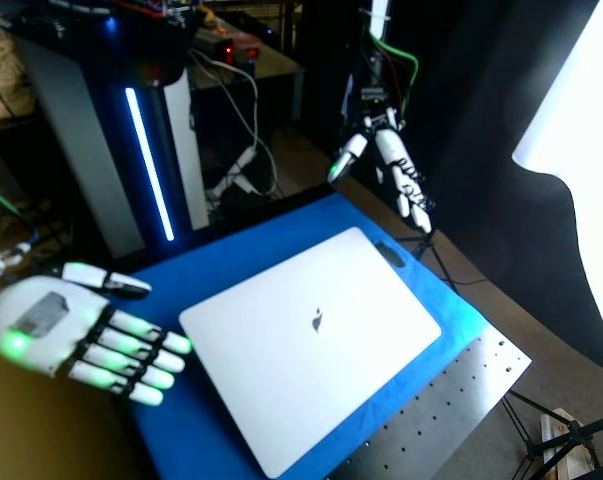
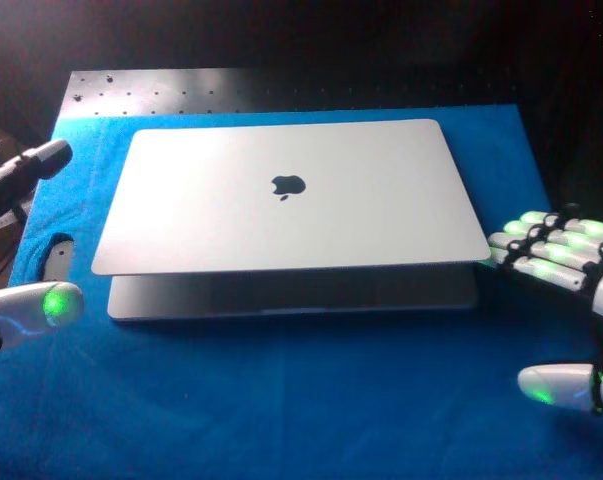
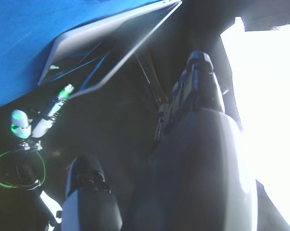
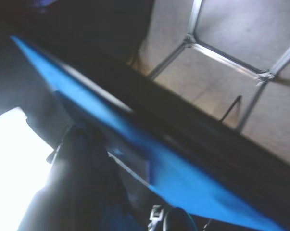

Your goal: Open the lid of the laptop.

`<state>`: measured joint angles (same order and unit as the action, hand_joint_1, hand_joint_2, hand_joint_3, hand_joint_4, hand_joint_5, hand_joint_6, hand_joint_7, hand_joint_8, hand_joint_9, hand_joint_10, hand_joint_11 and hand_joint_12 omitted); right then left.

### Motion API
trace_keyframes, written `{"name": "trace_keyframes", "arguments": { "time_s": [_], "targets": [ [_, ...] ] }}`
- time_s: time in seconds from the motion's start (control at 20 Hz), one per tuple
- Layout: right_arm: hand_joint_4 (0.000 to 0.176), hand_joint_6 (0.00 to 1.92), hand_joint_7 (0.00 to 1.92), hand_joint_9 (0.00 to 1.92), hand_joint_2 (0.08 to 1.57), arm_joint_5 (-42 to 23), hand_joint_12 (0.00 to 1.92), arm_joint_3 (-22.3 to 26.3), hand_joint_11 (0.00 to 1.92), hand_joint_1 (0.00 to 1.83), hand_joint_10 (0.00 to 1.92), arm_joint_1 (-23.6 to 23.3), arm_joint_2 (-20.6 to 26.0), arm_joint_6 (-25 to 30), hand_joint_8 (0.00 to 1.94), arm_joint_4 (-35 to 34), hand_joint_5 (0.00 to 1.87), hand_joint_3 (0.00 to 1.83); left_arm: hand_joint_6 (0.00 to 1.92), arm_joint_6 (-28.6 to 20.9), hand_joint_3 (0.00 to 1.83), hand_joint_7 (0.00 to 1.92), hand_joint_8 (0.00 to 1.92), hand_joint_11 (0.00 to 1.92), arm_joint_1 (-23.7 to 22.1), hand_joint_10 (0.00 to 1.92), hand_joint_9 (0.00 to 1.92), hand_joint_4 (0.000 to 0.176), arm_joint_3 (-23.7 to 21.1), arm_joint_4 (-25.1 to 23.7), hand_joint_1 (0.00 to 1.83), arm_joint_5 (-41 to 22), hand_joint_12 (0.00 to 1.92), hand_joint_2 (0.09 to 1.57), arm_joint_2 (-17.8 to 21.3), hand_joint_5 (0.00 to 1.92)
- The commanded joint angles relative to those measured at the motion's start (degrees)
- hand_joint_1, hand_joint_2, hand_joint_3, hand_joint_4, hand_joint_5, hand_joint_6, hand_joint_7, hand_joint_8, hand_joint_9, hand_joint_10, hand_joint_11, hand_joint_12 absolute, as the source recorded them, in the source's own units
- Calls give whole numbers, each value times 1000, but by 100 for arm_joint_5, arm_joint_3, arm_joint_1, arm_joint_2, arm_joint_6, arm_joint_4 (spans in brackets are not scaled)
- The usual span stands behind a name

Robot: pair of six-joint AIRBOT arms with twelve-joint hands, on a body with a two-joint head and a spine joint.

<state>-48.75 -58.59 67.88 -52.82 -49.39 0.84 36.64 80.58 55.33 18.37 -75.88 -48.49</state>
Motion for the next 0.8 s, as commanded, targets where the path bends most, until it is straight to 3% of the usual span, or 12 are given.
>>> {"name": "trace_keyframes", "arguments": {
  "time_s": [0.0, 0.5, 0.75],
  "targets": [
    [0, 0, 0, 0, 1210, -555, 0, -18, 0, 0, 0, -108, -24, 31, 0, 30, 0, 2, 0, -28, 0, 0, 0, 0, -43, 0, 0, 176, 35, 43, 355, -669, 0, 967, -15, 0],
    [0, 0, 0, 0, 1253, -370, 0, -79, 0, 0, 0, -214, -173, 79, 0, 187, 0, 8, 0, -47, 1, 0, 0, 0, -45, 0, 0, 176, 37, 19, 374, -635, 0, 981, -58, 0],
    [0, 0, 0, 0, 1222, -185, 0, -212, 0, 0, 0, -481, -335, 241, 0, 497, 0, 0, 0, -56, 1, 0, 0, 0, -47, 0, 0, 176, 41, 2, 382, -624, 0, 983, -77, 0]
  ]
}}
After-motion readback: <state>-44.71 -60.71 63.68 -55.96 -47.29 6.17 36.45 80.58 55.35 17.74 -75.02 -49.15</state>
